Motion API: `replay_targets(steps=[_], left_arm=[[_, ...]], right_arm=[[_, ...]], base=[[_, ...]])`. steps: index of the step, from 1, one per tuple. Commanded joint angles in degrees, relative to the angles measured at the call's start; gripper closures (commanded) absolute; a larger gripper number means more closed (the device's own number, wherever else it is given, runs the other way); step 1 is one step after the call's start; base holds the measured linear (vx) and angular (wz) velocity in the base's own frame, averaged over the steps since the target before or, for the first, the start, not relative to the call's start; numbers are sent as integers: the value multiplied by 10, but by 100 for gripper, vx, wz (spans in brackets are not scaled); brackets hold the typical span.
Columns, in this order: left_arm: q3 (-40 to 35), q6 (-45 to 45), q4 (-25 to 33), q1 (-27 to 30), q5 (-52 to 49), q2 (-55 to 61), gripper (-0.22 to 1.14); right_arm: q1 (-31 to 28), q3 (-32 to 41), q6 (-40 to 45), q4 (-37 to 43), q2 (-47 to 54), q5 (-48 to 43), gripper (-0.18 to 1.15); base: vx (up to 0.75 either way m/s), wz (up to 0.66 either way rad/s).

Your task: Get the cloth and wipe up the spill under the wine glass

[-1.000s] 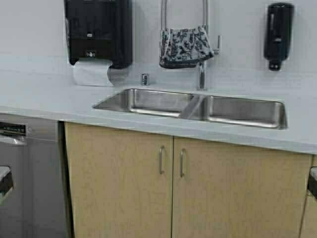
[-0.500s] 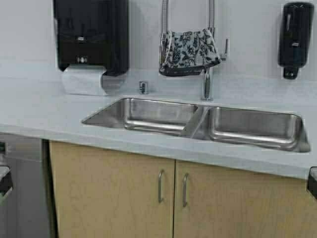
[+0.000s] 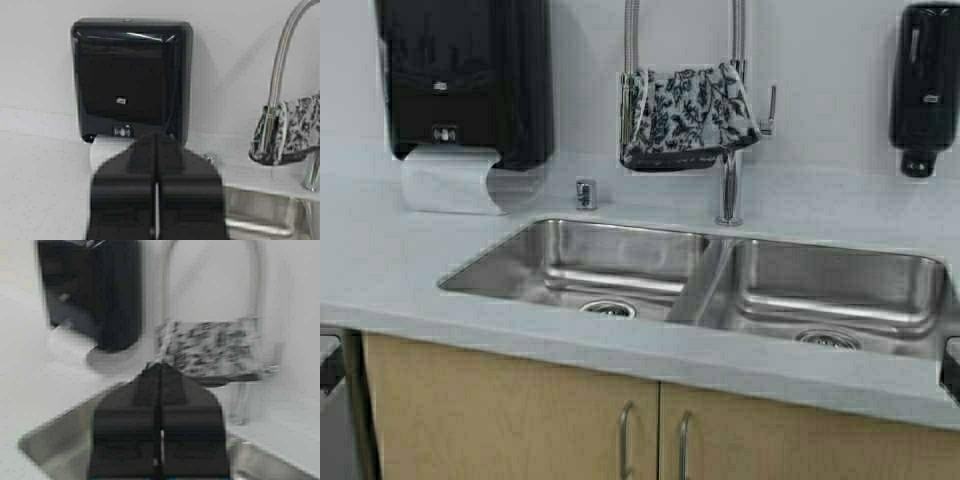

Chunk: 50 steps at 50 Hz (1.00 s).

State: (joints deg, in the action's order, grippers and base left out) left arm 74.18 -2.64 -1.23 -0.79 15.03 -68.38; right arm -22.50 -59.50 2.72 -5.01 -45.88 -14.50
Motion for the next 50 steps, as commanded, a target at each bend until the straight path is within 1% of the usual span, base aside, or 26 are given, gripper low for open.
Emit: replay_targets(steps=[1, 6, 10, 17, 28, 32, 36, 50], left_arm=[[0, 0, 8, 0, -6, -18, 89], [2, 0, 9, 0, -9, -25, 89], [1, 0, 9, 1, -11, -26, 89], [0, 0, 9, 1, -11, -29, 89], [-1, -3, 11, 0, -11, -33, 89], [-1, -3, 11, 0, -11, -36, 89], [-1, -4, 12, 0, -11, -38, 89], [4, -4, 12, 1, -11, -50, 89]], right_arm=[[-14, 12, 2, 0, 53, -3, 92], [-25, 15, 2, 0, 99, -11, 92], [-40, 18, 2, 0, 135, -33, 92], [-62, 23, 1, 0, 201, -94, 92], [-66, 29, 1, 0, 312, -200, 91], [-66, 31, 2, -1, 347, -234, 89], [-66, 33, 3, -1, 383, -263, 84], [-76, 63, 25, 0, 491, -343, 56]], base=[[28, -3], [27, -2], [24, -2], [20, 2], [19, 3], [18, 6], [17, 5], [16, 4]])
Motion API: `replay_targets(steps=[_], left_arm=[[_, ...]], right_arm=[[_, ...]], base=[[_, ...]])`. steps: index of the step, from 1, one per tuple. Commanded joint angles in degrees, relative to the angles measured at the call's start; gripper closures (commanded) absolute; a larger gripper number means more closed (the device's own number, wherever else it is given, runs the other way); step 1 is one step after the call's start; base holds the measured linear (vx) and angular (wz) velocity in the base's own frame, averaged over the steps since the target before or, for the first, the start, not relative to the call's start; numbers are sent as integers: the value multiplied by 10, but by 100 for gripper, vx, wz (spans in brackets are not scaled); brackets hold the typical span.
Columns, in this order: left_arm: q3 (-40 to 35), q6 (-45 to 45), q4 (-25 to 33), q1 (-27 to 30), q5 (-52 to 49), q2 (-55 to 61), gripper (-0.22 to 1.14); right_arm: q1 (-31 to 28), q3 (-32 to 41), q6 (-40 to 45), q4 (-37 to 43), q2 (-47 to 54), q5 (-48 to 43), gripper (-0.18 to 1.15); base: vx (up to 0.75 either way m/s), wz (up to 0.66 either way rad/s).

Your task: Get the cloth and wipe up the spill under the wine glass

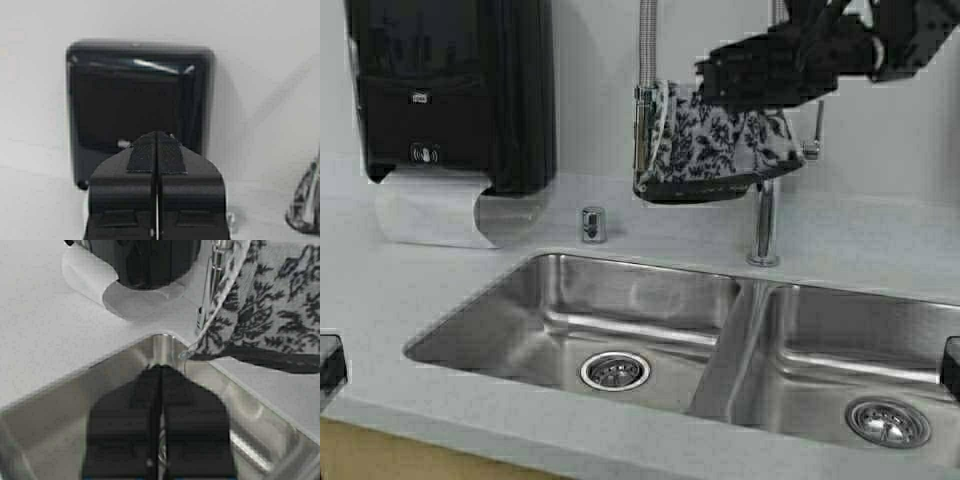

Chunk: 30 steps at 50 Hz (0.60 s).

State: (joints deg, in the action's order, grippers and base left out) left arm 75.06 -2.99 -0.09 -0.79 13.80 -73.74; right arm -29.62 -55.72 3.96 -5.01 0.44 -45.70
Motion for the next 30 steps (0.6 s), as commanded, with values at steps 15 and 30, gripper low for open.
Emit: replay_targets(steps=[15, 30], left_arm=[[-4, 1, 1, 0, 2, 3, 89], [-3, 1, 1, 0, 2, 2, 89]], right_arm=[[-4, 71, 114, -1, 113, -69, 12], [-4, 114, 135, 4, 185, -69, 2]], base=[[14, 2], [11, 0]])
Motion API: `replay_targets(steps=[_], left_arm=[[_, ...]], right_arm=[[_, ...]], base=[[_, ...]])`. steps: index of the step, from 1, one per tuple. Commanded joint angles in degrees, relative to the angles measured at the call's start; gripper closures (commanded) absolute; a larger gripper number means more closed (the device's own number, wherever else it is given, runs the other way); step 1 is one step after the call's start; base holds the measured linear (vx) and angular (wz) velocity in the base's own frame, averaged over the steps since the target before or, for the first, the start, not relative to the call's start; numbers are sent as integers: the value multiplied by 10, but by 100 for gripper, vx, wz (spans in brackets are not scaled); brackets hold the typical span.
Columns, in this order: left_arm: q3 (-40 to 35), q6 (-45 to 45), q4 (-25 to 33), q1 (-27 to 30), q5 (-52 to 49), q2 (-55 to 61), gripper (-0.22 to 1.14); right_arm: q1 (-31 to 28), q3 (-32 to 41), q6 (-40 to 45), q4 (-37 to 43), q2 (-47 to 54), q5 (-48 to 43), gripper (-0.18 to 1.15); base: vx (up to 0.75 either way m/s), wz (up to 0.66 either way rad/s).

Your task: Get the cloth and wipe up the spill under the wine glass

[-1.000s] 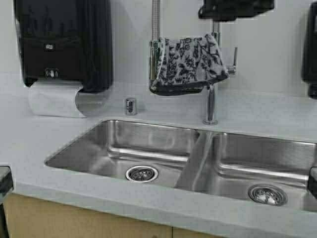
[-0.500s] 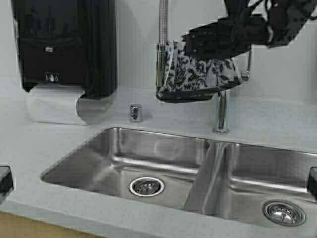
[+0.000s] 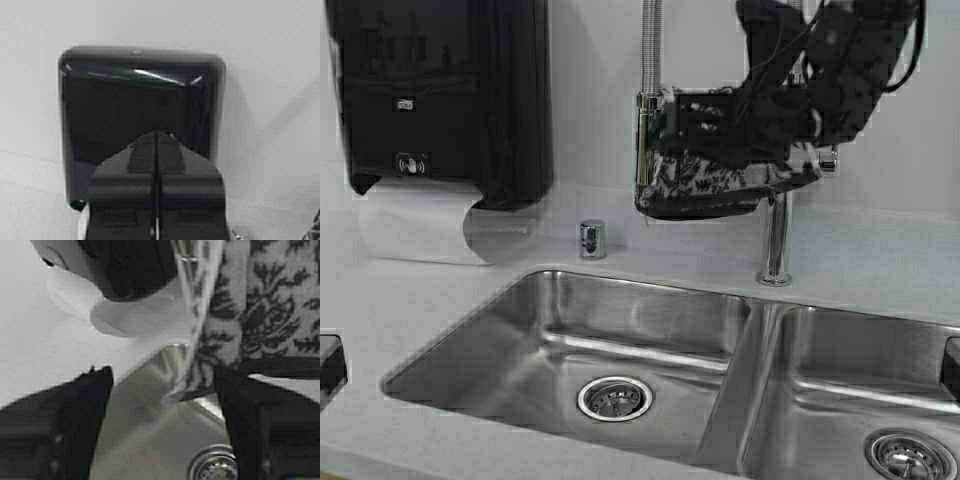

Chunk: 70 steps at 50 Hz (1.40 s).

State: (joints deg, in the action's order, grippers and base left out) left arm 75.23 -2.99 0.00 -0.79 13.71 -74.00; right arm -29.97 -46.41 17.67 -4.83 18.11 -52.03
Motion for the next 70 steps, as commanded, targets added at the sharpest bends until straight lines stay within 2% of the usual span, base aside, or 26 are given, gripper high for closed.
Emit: replay_targets(steps=[1, 20, 25, 30, 38, 43, 51, 59, 70], left_arm=[[-4, 1, 0, 0, 3, 4, 89], [-3, 4, 0, 0, 3, 4, 89], [-3, 5, 0, 0, 3, 4, 89], [-3, 6, 0, 1, 3, 4, 89], [-3, 6, 0, 0, 3, 4, 89], [-3, 6, 0, 1, 3, 4, 89], [-2, 6, 0, 1, 3, 4, 89], [0, 6, 0, 0, 3, 4, 89], [1, 6, 0, 0, 3, 4, 89]], right_arm=[[-1, 25, -1, 4, 13, -5, 2], [0, 82, -1, 4, 61, -5, 3], [0, 83, -4, 4, 61, -5, 9], [0, 83, -5, 4, 61, -5, 28], [0, 82, -5, 5, 61, -5, 77], [0, 80, -5, 8, 58, -5, 95], [0, 74, -6, 10, 35, -5, 91], [0, 54, -11, 8, -33, 1, 91], [0, 69, -14, 4, -138, 113, 91]], base=[[9, -2], [6, -1], [4, 0], [3, 0], [2, 1], [1, 0], [0, 0], [-1, 0], [-2, 0]])
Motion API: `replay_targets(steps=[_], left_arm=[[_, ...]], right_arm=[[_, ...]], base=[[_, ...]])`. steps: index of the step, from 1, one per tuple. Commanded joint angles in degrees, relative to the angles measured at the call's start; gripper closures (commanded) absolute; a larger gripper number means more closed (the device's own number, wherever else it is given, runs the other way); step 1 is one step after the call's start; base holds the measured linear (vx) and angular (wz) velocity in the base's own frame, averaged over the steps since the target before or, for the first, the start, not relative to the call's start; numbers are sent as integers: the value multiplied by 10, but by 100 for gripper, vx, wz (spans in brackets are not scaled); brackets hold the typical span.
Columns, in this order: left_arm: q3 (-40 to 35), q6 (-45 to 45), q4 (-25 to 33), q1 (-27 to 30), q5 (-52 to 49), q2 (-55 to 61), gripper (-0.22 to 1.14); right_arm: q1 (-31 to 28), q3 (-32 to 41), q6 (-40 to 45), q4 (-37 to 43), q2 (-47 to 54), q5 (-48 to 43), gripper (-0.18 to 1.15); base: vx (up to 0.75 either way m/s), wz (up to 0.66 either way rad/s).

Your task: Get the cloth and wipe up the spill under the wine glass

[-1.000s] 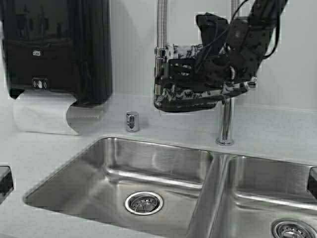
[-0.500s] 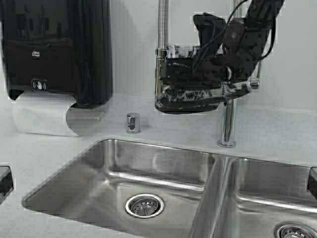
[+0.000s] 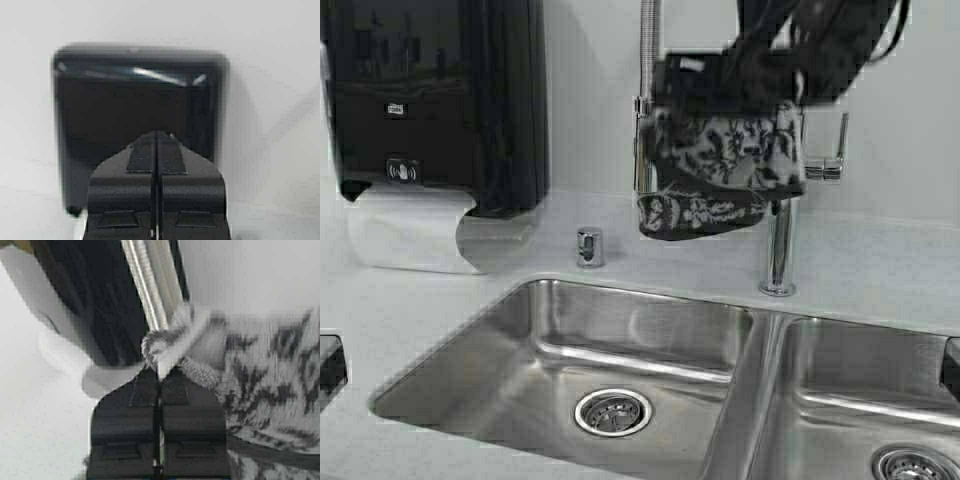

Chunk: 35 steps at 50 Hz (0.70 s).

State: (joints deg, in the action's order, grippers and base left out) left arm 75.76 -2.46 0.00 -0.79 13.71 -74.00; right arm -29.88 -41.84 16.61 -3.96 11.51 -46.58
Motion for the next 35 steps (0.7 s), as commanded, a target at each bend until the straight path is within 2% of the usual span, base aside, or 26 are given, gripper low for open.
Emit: replay_targets(steps=[1, 21, 35], left_arm=[[-4, 0, 0, 0, 3, 4, 89], [-1, 0, 0, 0, 3, -1, 89], [1, -1, 1, 0, -13, -12, 89]], right_arm=[[-1, 27, -5, -6, -80, 67, 91], [-1, 153, -37, -21, -172, 175, 91], [-6, 162, -37, -39, -236, 225, 91]], base=[[-4, 1], [-9, 0], [-15, -3]])
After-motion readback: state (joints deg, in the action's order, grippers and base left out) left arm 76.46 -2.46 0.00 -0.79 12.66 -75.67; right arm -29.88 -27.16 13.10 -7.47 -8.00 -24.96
